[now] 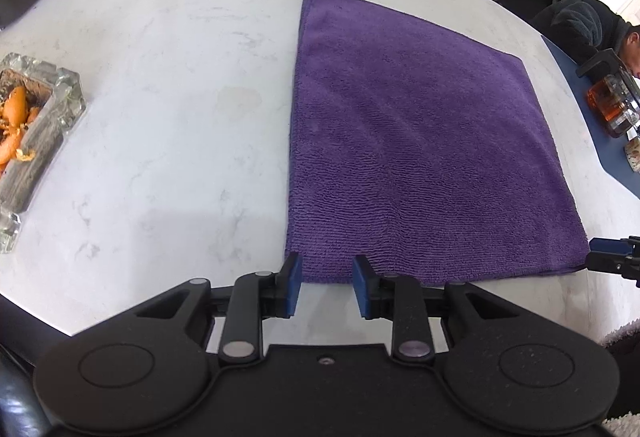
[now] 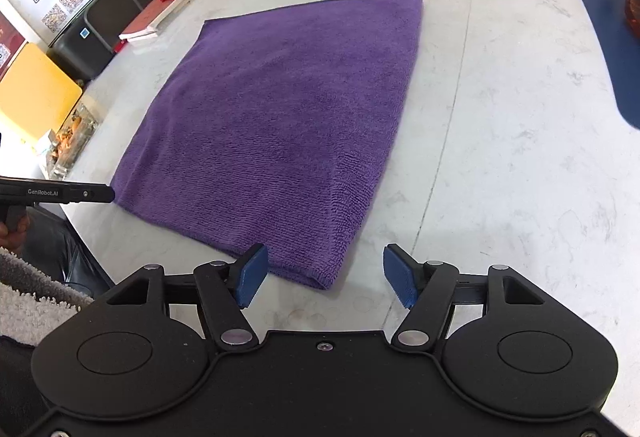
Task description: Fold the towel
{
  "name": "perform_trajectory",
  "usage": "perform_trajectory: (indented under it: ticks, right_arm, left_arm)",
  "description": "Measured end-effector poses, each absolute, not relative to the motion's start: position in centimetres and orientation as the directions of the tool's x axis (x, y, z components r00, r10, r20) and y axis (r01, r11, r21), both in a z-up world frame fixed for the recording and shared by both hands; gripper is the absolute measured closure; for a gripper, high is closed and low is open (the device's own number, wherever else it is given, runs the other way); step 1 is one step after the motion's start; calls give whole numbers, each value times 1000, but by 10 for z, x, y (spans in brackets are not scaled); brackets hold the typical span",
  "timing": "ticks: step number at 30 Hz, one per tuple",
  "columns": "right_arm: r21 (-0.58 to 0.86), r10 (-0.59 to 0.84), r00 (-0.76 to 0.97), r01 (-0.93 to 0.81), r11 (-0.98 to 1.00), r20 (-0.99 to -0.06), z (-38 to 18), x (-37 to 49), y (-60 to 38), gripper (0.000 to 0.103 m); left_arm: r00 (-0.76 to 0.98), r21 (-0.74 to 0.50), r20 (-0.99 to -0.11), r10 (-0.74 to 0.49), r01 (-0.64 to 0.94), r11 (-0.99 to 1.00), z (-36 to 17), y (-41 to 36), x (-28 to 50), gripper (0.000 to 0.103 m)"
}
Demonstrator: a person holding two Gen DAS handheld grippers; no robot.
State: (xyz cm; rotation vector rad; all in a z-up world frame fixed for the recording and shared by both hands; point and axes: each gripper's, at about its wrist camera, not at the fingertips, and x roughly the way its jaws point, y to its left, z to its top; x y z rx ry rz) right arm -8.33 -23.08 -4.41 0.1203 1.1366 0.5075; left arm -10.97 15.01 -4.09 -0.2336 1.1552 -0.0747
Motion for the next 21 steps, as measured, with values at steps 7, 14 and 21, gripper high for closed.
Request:
perform_trajectory:
  ticks: [7,14,21]
  right_arm:
    - [339,432,301,-313,887,-850,-47,-80,-229,38]
    - [327,415,288,-309,893,-863,-48,-76,-226,38]
    - [320,409,277,-316,893,-869,-49,-74,-224,36]
  left_arm:
    - [399,-213,-901,-168,-69,975,-42,148,-108,74]
    - [401,-193,-905,-142,-88,977,-40,148,-108,74]
    - [393,-199,-908,-143,-104,975,-43,153,-104,72]
